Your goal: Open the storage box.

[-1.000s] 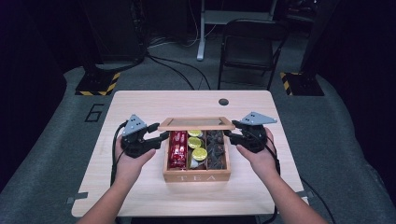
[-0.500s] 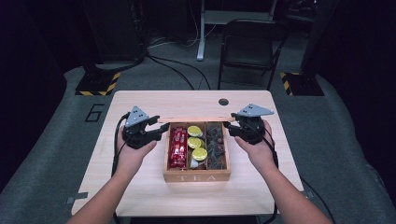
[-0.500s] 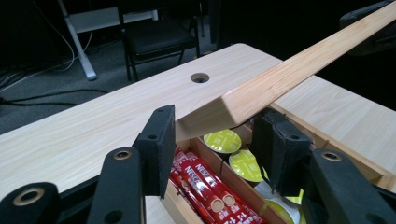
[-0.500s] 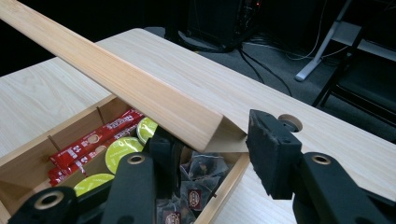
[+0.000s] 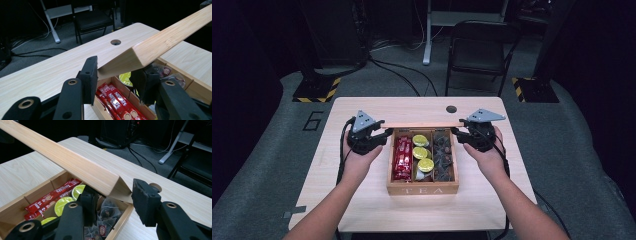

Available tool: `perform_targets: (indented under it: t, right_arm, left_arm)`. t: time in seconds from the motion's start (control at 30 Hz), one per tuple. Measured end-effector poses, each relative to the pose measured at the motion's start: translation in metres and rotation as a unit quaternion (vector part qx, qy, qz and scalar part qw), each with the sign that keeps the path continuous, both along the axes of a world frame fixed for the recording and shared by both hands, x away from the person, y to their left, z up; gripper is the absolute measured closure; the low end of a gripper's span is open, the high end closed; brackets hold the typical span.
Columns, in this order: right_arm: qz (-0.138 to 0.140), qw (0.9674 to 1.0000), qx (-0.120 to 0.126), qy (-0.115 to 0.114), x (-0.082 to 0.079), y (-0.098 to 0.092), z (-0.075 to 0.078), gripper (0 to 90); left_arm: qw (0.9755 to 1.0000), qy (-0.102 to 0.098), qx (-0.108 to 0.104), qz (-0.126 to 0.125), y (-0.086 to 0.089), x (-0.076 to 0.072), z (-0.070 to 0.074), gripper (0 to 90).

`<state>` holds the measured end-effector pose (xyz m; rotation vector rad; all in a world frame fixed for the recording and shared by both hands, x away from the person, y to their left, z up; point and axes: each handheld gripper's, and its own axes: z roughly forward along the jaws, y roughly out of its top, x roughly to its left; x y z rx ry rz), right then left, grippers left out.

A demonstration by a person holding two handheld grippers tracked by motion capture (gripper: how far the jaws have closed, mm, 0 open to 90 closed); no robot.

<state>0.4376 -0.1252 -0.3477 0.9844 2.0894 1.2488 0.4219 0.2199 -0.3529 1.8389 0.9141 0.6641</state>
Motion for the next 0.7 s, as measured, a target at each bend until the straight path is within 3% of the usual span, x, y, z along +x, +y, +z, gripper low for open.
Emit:
perform_targets:
  t: [0.7]
  right_arm:
    - [-0.023,0.9996,0.014,0.008,0.03,0.001,0.0,55.8]
  left_arm:
    - [0.9992,0.026,-0.027,0.009,0.002,0.026,0.016,59.2]
